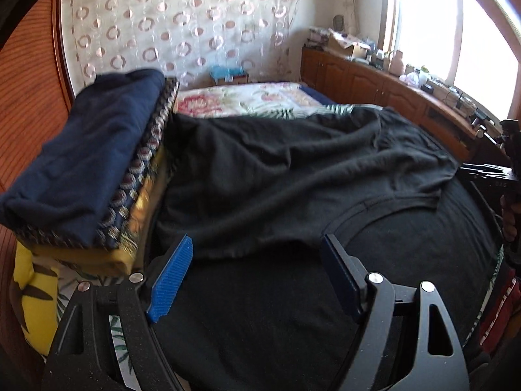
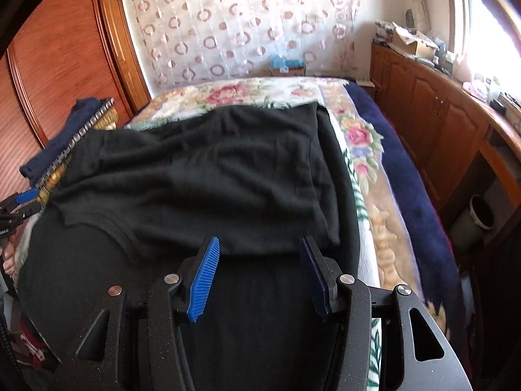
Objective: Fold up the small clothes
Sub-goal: 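Fold the lifted edge over the shirt and open both grippers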
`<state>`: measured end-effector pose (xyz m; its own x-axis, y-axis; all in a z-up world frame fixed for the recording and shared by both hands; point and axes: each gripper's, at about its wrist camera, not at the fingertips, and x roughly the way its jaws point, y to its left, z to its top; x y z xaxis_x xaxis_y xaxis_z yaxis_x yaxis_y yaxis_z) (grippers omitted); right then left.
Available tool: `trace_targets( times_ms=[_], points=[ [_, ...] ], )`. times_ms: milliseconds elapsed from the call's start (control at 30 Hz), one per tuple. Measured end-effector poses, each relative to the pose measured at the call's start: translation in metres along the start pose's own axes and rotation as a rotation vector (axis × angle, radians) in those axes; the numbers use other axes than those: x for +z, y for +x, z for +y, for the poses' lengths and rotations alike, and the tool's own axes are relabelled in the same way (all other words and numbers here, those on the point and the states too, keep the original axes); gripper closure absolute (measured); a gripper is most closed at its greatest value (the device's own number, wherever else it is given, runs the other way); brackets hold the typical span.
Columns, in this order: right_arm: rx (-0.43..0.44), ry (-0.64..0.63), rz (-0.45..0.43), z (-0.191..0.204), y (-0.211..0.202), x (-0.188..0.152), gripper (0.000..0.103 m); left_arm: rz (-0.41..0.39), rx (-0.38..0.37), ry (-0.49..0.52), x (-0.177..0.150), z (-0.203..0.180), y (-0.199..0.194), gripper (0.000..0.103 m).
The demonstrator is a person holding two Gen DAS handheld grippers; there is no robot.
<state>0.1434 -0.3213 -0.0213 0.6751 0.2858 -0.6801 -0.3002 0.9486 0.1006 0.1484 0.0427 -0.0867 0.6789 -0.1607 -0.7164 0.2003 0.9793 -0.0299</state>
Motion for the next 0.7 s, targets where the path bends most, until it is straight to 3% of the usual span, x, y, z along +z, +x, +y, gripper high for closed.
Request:
trace_targets(
  times_ms=[367,700],
  points=[
    [0.062,0.068,0.075,-0.017,0.009,0.025,0.05,0.101,-0.001,-0.044,-0.013,0.009,0.033,0.022],
    [0.013,0.097,0.043,-0.028,0.018,0.039,0.05,0.103,0.017,-0.034,-0.012,0.007,0.035,0.022]
  ],
)
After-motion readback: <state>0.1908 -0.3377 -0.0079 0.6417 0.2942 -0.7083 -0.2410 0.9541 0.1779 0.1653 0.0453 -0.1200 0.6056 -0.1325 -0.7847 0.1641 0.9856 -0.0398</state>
